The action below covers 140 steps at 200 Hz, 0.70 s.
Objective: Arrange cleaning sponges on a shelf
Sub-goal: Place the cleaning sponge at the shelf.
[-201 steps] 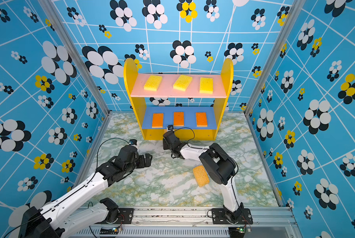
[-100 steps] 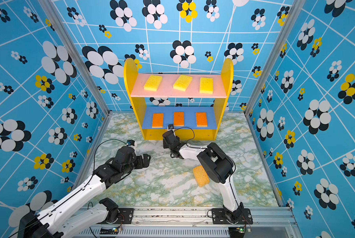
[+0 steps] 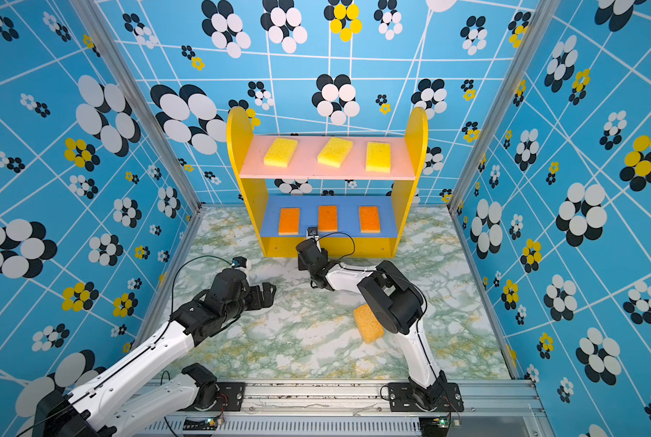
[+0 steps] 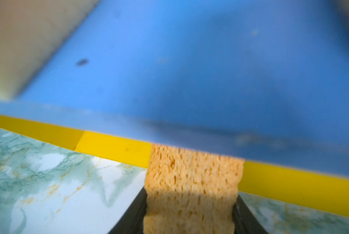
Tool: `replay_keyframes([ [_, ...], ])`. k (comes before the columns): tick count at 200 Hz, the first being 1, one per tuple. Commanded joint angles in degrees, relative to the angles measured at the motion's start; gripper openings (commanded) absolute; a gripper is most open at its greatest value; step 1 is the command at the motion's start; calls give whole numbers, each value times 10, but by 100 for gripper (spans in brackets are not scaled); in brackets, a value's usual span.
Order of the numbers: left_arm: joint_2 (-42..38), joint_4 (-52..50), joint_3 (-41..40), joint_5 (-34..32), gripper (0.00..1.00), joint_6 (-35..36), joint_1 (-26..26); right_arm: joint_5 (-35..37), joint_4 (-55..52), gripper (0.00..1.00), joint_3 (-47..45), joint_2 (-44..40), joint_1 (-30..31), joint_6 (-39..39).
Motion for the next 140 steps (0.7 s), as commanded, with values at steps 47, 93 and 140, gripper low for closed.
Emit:
replay_keyframes([
  [47,-12,-5,-8,4,99,8,6,23,11,54,23,16,-3,16],
  [93,-19,-8,-10,3,99,8,8,23,-12,58,32,34,-3,29],
  [140,-27,-10,-13,2,99,7,9,18,-33,60,48,47,-3,38],
])
